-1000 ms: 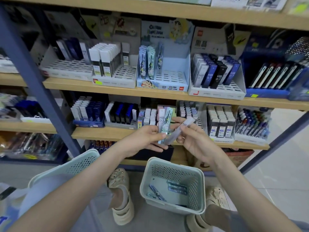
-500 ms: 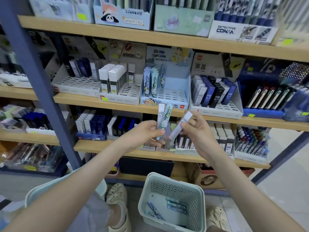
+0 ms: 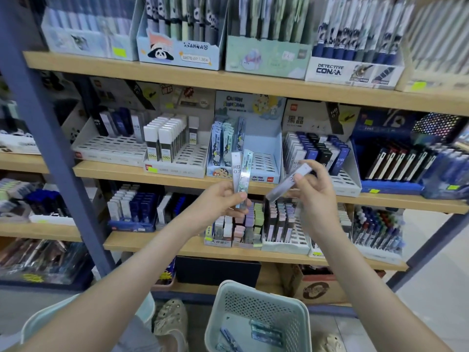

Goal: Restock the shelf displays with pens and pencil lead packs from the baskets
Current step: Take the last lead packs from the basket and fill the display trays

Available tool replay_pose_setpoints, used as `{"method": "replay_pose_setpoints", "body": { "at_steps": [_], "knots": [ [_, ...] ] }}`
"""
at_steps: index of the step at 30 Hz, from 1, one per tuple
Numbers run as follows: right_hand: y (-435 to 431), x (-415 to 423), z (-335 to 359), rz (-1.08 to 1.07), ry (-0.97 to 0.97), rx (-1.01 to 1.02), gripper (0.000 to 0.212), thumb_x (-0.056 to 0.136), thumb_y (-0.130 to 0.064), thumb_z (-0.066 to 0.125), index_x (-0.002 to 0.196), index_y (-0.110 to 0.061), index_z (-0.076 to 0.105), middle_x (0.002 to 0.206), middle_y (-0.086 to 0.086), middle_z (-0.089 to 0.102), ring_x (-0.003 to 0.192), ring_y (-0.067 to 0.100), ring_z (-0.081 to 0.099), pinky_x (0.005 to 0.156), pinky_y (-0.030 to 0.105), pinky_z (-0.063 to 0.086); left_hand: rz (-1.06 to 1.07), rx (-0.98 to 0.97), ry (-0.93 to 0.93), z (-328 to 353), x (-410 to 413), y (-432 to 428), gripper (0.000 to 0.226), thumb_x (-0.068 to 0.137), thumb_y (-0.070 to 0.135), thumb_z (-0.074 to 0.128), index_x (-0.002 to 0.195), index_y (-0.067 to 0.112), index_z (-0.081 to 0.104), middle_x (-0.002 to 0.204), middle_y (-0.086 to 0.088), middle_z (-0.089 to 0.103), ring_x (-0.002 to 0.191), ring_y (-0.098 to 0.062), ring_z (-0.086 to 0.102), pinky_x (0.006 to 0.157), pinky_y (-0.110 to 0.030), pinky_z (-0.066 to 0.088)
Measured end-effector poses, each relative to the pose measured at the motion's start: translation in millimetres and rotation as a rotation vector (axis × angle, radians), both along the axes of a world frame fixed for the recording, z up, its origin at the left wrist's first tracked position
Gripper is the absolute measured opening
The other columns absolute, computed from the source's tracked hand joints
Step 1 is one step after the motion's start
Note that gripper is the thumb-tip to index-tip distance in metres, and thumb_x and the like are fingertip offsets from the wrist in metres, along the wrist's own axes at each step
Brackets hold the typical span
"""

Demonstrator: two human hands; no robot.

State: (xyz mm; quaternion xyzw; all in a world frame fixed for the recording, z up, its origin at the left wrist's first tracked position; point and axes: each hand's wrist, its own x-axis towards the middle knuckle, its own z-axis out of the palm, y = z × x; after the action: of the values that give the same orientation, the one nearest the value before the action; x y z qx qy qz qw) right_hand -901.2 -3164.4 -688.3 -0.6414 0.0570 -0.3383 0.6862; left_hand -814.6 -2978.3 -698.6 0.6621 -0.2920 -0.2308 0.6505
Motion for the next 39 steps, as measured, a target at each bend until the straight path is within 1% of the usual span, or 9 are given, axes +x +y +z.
{"method": "replay_pose_setpoints", "body": {
  "at_steps": [5,12,15,21,25,29,33,34,39],
  "knots": [
    [-42,-12,2,-0.227,-0.042,0.013,0.026,0.095,-0.009,0.054,0.117,-0.021,0.053,0.068,-0.011,0.063,0.071,0.005,0.061,0.070,0.025,0.053,-0.029,-0.004,0.001,-2,-2,-25,0.003,0.095,0.013,0.055,0.093,0.015,0.057,0.088,-0.009,0.070,0.077,-0.018,0.068,0.075,-0.030,0.058],
    [-100,-19,3,-0.423,-0.058,-0.049,0.022,0.095,-0.010,0.053,0.114,-0.022,0.052,0.084,0.001,0.059,0.080,0.014,0.061,0.082,0.029,0.054,-0.053,-0.035,0.011,-2,-10,-70,0.007,0.096,0.012,0.054,0.100,0.010,0.058,0.086,-0.006,0.069,0.069,-0.010,0.067,0.069,-0.024,0.057],
    [-114,-14,5,-0.420,-0.033,-0.112,0.021,0.095,-0.011,0.053,0.110,-0.024,0.054,0.089,0.007,0.059,0.081,0.018,0.061,0.078,0.029,0.054,-0.040,-0.059,0.009,-1,-13,-87,0.013,0.096,0.011,0.053,0.107,0.007,0.059,0.086,-0.004,0.069,0.071,-0.009,0.068,0.066,-0.021,0.055],
    [-121,-1,11,-0.365,-0.022,-0.200,0.026,0.094,-0.008,0.054,0.101,-0.033,0.057,0.088,0.006,0.061,0.084,0.017,0.062,0.072,0.021,0.053,0.007,-0.106,0.045,-3,-10,-108,0.012,0.095,0.010,0.054,0.105,0.004,0.058,0.086,-0.005,0.069,0.071,-0.012,0.068,0.066,-0.022,0.056],
    [-121,1,8,-0.361,-0.016,-0.196,0.028,0.094,-0.008,0.053,0.103,-0.034,0.057,0.094,0.011,0.062,0.085,0.016,0.061,0.075,0.028,0.054,0.004,-0.110,0.038,-4,-4,-108,0.009,0.096,0.010,0.053,0.103,0.007,0.059,0.085,-0.005,0.070,0.072,-0.014,0.068,0.067,-0.023,0.057],
    [-122,3,11,-0.409,-0.026,-0.220,0.026,0.095,-0.008,0.052,0.105,-0.031,0.056,0.093,0.005,0.062,0.085,0.016,0.061,0.071,0.018,0.051,-0.009,-0.101,0.032,-2,-1,-107,0.008,0.096,0.010,0.053,0.101,0.008,0.059,0.085,-0.005,0.070,0.073,-0.014,0.068,0.065,-0.021,0.056],
    [-124,5,13,-0.414,0.025,-0.247,0.026,0.094,-0.010,0.052,0.107,-0.033,0.057,0.093,0.013,0.061,0.085,0.020,0.059,0.079,0.041,0.054,-0.033,-0.104,0.045,0,0,-107,0.007,0.095,0.009,0.053,0.099,0.010,0.059,0.081,-0.003,0.069,0.070,-0.013,0.068,0.067,-0.023,0.057],
    [-124,4,14,-0.414,0.027,-0.233,0.027,0.094,-0.011,0.052,0.108,-0.034,0.057,0.092,0.012,0.061,0.085,0.020,0.059,0.079,0.043,0.054,-0.043,-0.105,0.050,0,-1,-107,0.007,0.095,0.008,0.053,0.099,0.009,0.059,0.081,-0.004,0.068,0.069,-0.012,0.067,0.067,-0.023,0.057],
    [-113,-6,20,-0.297,-0.026,-0.096,0.027,0.096,-0.009,0.050,0.121,-0.019,0.053,0.083,0.000,0.060,0.077,0.012,0.060,0.068,0.025,0.051,-0.144,-0.089,0.055,-1,-6,-106,0.007,0.097,0.008,0.049,0.097,0.008,0.056,0.080,-0.006,0.063,0.069,-0.012,0.066,0.067,-0.025,0.057]
  ]
}}
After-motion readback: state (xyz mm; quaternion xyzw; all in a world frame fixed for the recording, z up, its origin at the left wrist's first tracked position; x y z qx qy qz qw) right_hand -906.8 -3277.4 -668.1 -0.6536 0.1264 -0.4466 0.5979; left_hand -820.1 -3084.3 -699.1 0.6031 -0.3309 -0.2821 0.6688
